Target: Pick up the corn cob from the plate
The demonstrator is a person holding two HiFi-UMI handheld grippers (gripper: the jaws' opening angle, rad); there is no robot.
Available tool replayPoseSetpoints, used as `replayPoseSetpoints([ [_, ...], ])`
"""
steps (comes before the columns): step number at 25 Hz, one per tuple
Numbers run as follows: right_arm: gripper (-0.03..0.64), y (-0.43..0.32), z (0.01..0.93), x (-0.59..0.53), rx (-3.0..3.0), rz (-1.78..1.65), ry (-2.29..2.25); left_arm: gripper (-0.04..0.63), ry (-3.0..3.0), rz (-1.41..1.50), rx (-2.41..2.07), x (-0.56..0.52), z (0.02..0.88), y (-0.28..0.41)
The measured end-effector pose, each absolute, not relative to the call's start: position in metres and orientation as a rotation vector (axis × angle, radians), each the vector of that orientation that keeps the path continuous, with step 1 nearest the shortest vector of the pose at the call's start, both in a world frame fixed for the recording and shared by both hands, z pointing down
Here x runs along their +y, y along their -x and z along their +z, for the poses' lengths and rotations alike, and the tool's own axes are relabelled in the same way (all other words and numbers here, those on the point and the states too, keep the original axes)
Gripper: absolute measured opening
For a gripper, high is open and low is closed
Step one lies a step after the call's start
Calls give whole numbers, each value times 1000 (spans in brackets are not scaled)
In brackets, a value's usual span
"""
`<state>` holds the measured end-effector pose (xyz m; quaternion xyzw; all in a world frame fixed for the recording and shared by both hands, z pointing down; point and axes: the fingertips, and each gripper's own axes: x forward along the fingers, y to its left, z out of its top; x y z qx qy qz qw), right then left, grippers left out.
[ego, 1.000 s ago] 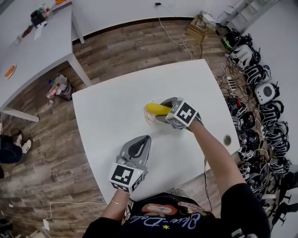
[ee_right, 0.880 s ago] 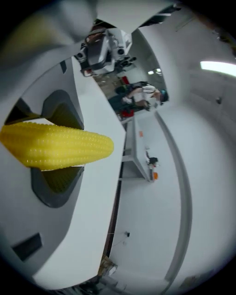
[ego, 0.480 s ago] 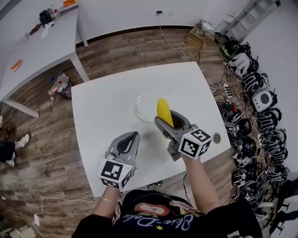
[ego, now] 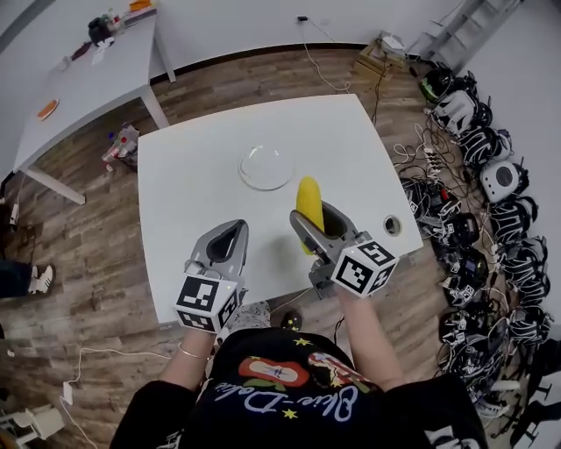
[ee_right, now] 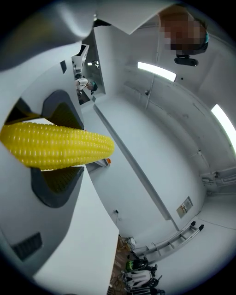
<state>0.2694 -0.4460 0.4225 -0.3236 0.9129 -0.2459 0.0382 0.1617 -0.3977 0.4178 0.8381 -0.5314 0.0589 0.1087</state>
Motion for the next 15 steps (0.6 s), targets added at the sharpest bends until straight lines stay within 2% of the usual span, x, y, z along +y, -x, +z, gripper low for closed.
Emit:
replayPoseSetpoints([
  [15, 252, -287, 420, -441, 2841, -741, 1001, -2, -2429, 270, -1608, -396, 412, -165],
])
